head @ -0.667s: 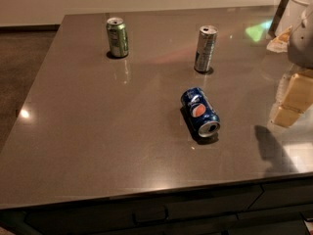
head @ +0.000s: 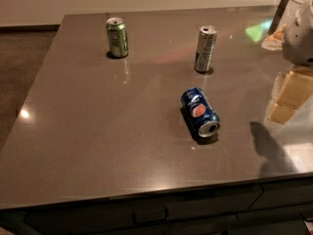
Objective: Place pepsi can upright
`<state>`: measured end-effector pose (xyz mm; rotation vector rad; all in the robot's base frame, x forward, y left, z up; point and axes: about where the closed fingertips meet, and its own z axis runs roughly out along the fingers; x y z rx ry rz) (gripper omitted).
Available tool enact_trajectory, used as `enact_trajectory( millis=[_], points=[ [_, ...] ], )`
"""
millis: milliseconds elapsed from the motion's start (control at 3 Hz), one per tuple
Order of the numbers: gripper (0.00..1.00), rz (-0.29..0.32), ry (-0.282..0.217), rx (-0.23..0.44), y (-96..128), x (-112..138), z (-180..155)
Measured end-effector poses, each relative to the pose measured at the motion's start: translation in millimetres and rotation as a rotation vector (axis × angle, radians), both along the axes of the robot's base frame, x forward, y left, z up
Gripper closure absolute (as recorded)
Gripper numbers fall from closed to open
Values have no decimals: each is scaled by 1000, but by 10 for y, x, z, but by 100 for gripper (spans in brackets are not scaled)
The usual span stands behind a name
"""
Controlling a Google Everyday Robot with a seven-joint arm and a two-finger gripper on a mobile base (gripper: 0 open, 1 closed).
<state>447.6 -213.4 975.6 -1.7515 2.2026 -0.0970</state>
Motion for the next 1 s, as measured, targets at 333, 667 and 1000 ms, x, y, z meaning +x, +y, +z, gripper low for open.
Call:
enact_trajectory(
  millis=[333,667,1000],
  points=[
    [0,96,2,12,72,201,-40],
    [0,250,-11,26,131,403,-58],
    [0,414,-32,25,174,592,-102]
  ],
)
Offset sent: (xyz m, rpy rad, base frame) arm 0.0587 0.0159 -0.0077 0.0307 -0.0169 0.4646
